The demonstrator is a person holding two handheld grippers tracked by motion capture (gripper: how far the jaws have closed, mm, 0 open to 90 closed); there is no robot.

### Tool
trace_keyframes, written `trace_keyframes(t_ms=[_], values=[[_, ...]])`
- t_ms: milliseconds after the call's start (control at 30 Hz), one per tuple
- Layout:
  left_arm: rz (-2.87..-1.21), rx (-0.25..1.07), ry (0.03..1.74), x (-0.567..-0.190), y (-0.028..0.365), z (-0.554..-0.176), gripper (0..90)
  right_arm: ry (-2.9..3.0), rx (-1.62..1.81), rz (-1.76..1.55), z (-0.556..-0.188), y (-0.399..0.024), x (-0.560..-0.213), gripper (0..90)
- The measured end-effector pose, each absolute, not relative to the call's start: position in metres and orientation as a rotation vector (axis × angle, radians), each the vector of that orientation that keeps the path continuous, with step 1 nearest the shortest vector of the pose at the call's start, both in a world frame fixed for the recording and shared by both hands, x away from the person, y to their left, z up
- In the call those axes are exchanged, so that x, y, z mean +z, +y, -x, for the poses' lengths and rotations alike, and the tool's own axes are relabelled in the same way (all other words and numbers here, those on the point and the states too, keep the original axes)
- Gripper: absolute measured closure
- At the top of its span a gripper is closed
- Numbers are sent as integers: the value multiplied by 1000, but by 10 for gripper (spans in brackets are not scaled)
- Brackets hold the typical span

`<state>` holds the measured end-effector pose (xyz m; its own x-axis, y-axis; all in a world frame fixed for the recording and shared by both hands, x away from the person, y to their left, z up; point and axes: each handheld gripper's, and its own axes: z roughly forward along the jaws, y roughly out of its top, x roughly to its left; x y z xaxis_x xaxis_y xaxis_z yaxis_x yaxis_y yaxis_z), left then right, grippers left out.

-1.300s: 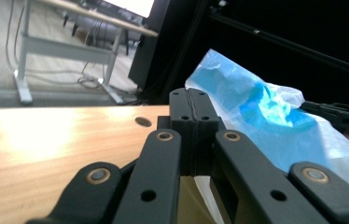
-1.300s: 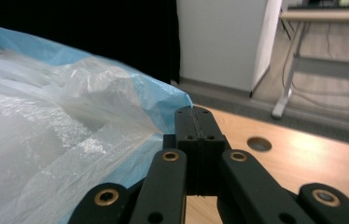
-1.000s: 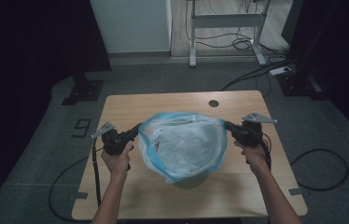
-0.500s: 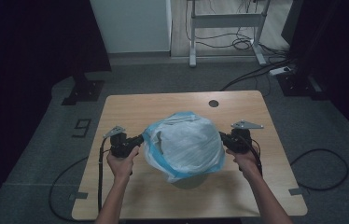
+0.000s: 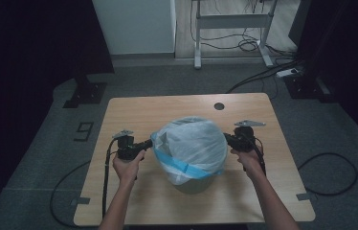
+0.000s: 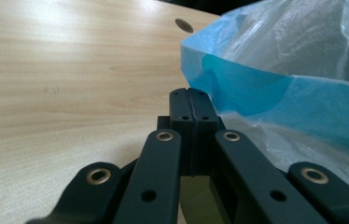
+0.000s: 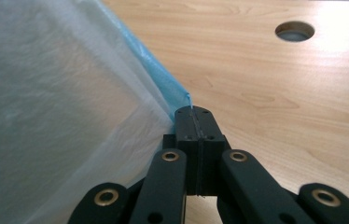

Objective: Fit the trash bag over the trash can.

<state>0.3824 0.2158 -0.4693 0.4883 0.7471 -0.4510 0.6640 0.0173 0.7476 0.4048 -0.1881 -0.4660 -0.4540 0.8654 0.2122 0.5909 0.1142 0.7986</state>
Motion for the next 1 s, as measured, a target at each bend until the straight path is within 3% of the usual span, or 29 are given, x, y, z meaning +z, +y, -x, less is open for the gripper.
trace_keyframes(t_ms=[400, 567, 700, 1000], values=[[-1690, 131, 1175, -472, 226, -367, 896, 2050, 1286, -1451, -389, -203, -483, 888], [-1648, 177, 1145, -465, 232, -362, 889, 1865, 1440, -1393, -365, -220, -462, 705], [-1633, 171, 1143, -464, 235, -361, 892, 1800, 1558, -1301, -333, -227, -439, 614], [-1633, 180, 1142, -461, 238, -358, 894, 1976, 1739, -981, -263, -201, -398, 541]])
